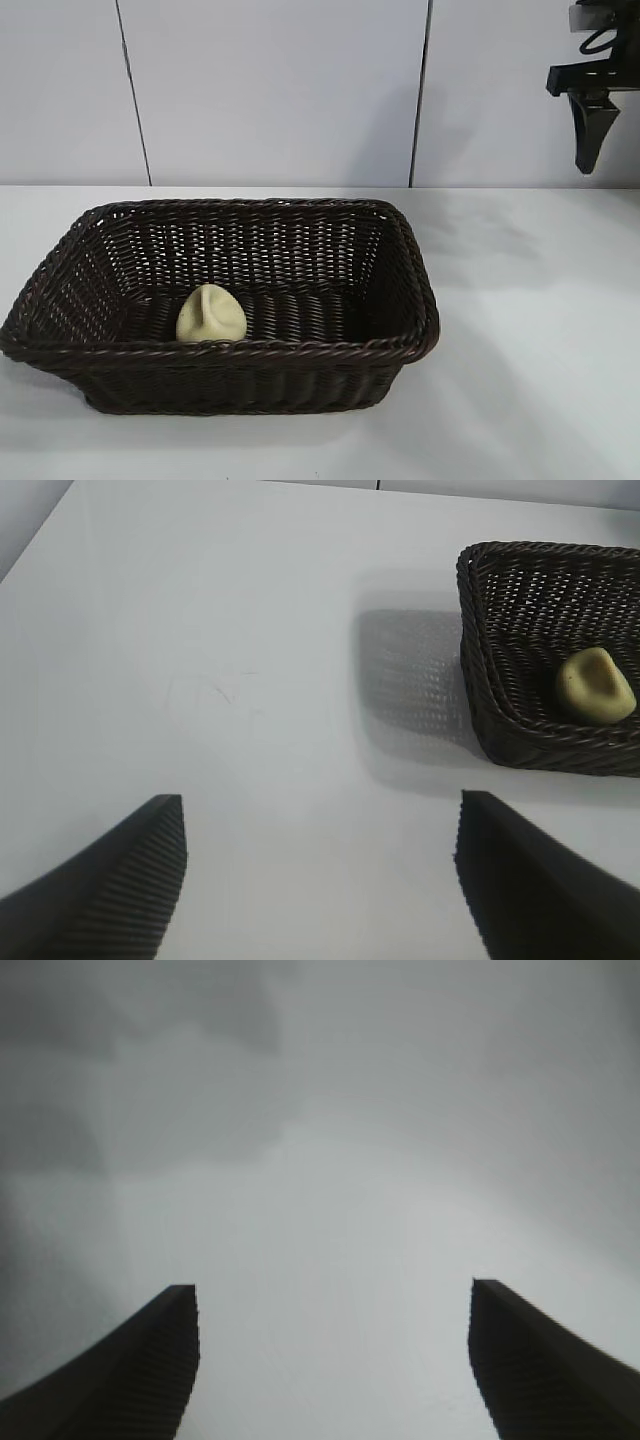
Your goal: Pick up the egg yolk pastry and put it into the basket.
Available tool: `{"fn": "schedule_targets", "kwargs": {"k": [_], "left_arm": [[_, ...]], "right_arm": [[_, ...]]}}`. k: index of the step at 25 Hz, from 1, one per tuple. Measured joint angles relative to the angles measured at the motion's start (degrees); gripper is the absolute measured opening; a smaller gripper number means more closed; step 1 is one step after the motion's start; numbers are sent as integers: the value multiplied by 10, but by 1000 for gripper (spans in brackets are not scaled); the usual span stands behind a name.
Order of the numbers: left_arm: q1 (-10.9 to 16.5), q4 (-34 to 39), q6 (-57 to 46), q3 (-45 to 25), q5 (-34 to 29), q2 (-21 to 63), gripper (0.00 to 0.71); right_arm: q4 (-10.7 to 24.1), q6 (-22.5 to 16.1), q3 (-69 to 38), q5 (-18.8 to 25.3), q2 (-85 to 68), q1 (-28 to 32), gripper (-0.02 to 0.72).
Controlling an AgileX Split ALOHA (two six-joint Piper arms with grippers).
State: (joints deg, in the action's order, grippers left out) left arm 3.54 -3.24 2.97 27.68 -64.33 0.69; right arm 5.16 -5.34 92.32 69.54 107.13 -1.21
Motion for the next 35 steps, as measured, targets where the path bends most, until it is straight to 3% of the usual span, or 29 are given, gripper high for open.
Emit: {"fn": "schedule_targets", "kwargs": {"k": [4, 12, 20, 28, 35], "left_arm": [[0, 0, 0, 0, 0, 0, 543], [0, 0, 0, 0, 0, 0, 543], [0, 0, 0, 0, 0, 0, 543], [0, 0, 0, 0, 0, 0, 543], [0, 0, 0, 0, 0, 0, 543]], "right_arm": [[-20, 5, -79, 0, -73, 0, 539], [-57, 33, -336, 0, -298, 0, 539], [-57, 42, -554, -65, -564, 0, 539], [-58, 53, -651, -86, -790, 0, 539], [-58, 53, -654, -86, -900, 0, 539]]}}
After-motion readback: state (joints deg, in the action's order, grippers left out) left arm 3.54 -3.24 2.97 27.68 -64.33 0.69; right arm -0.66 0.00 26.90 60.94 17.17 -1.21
